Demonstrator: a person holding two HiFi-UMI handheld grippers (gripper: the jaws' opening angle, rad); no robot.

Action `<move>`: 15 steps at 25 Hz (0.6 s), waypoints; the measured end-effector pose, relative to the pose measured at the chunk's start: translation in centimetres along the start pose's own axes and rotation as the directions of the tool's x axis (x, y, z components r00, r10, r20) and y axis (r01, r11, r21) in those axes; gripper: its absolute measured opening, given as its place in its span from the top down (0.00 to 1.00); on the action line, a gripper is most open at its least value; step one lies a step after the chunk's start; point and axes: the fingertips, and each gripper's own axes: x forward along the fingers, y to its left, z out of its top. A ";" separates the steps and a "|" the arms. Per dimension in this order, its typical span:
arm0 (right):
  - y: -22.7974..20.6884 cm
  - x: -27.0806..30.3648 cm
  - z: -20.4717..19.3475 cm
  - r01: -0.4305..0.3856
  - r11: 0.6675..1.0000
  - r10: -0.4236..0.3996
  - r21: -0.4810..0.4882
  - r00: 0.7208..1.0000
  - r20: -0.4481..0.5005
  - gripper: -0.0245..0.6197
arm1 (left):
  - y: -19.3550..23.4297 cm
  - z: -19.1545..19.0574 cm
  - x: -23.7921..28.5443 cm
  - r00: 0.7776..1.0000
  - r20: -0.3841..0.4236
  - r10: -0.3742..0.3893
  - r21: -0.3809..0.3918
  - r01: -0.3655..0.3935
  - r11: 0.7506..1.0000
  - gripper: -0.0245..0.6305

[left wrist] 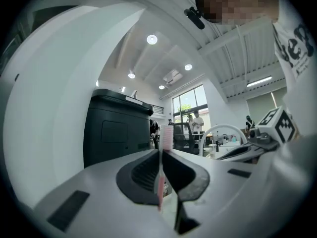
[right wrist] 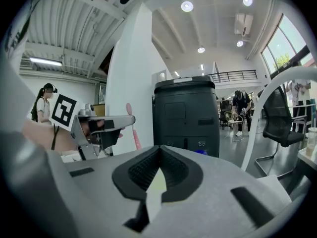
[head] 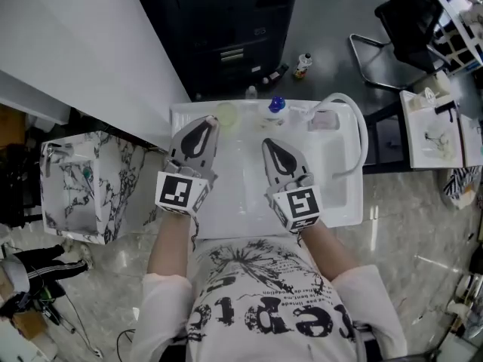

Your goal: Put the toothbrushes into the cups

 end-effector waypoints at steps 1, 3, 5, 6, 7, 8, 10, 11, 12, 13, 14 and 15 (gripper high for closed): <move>-0.2 0.5 -0.3 0.003 1.000 -0.003 0.005 1.000 -0.007 0.97 | 0.3 -0.6 0.7 1.000 -0.001 -0.008 0.001 0.008 1.000 0.93; -0.7 1.2 -0.8 0.010 1.000 -0.010 0.013 1.000 -0.019 0.98 | 0.8 -1.9 2.0 1.000 -0.006 -0.026 0.004 0.026 1.000 0.93; -1.0 1.8 -1.6 0.013 1.000 -0.013 0.014 0.999 -0.034 0.97 | 1.2 -3.3 3.0 0.999 -0.017 -0.040 0.005 0.040 0.999 0.93; -1.1 2.1 -2.0 0.014 1.000 -0.014 0.015 0.999 -0.042 0.97 | 1.3 -4.0 3.4 0.999 -0.024 -0.045 0.002 0.045 0.999 0.93; -1.2 2.3 -2.5 0.016 1.000 -0.015 0.018 0.999 -0.051 0.97 | 1.4 -4.8 3.8 0.998 -0.031 -0.050 -0.006 0.050 0.999 0.93; -1.4 2.5 -2.8 0.018 1.000 -0.017 0.023 0.998 -0.058 0.97 | 1.5 -5.5 4.2 0.998 -0.040 -0.054 -0.016 0.053 0.998 0.93; -1.6 2.8 -3.4 0.023 0.999 -0.021 0.033 0.997 -0.072 0.98 | 1.8 -7.1 4.9 0.996 -0.064 -0.055 -0.029 0.053 0.998 0.93; -1.7 3.0 -3.7 0.024 0.999 -0.021 0.037 0.997 -0.077 0.97 | 1.9 -8.0 5.2 0.995 -0.080 -0.054 -0.029 0.052 0.998 0.93; -1.8 3.1 -4.0 0.025 0.999 -0.021 0.040 0.996 -0.081 0.97 | 2.0 -9.0 5.5 0.994 -0.098 -0.053 -0.025 0.051 0.998 0.93; -1.8 3.3 -4.3 0.026 0.999 -0.022 0.044 0.996 -0.086 0.97 | 2.1 -9.9 5.7 0.992 -0.116 -0.054 -0.024 0.052 0.998 0.93; -1.9 3.4 -4.5 0.027 0.998 -0.023 0.048 0.996 -0.090 0.97 | 2.1 -10.7 5.8 0.990 -0.131 -0.056 -0.030 0.053 0.998 0.93; -2.0 3.6 -4.7 0.029 0.998 -0.024 0.051 0.995 -0.094 0.97 | 2.1 -11.5 6.0 0.988 -0.142 -0.059 -0.042 0.054 0.998 0.93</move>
